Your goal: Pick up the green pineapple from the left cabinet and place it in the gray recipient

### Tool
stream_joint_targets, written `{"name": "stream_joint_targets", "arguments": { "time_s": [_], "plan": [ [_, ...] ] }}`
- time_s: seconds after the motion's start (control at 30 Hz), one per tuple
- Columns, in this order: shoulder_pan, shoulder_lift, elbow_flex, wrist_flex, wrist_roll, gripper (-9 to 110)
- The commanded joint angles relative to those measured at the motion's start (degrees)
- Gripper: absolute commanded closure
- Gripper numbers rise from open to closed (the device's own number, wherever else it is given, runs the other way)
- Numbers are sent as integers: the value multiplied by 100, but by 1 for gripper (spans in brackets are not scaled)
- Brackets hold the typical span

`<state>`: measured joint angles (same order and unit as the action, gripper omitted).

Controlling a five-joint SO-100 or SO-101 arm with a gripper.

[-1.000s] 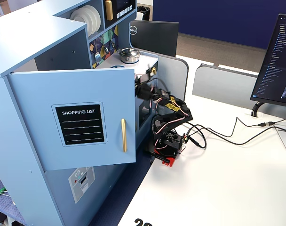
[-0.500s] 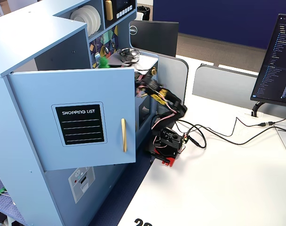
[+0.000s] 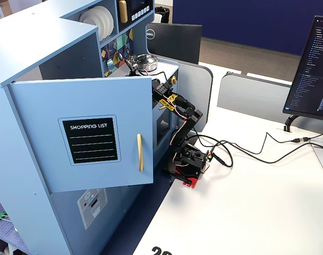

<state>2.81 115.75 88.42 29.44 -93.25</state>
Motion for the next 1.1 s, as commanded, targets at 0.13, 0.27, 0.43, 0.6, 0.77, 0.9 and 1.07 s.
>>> {"name": "stream_joint_targets", "arguments": {
  "time_s": [0.13, 0.27, 0.43, 0.6, 0.77, 0.9, 1.07],
  "plan": [
    [-35, 536, -817, 571, 35, 76],
    [-185, 1942, -132, 2338, -290, 94],
    [-246, 3586, 1239, 4052, -413, 101],
    [-26, 4482, 2883, 4860, 35, 101],
    [-88, 5326, 4966, 4447, 53, 101],
    [-114, 5748, 6249, 4395, 281, 101],
    [-123, 5933, 7594, 3823, 598, 101]
  ]
}}
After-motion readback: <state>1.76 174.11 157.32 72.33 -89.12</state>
